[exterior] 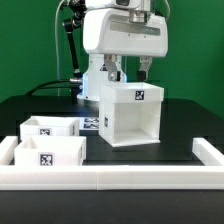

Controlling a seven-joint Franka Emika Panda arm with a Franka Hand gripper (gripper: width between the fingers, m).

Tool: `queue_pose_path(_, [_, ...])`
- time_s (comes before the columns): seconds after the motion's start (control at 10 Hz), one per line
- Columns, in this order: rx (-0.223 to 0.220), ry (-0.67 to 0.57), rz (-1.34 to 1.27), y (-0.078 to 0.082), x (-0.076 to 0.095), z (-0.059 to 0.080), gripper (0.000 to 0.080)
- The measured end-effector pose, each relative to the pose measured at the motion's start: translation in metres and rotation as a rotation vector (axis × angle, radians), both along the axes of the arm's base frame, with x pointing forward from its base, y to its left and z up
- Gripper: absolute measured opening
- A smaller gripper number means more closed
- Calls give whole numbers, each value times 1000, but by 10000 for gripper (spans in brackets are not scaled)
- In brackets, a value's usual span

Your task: Assemble drawer

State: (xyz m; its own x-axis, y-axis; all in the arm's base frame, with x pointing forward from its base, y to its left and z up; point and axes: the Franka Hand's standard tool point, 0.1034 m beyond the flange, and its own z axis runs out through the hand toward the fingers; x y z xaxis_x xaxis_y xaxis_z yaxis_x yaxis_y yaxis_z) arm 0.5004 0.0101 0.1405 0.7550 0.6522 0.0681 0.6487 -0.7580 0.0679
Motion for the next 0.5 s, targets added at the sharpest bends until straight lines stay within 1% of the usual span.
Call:
queue_pose_path(0.1, [7,0,-64,0,0,0,650])
queue_pose_path(0.2, [20,7,-190,3,-6,-2,650])
queue_pose_path(0.4, [22,41,-286,20,-29,-6,650])
queue_pose_path(0.5, [22,72,-305,25,-36,-5,650])
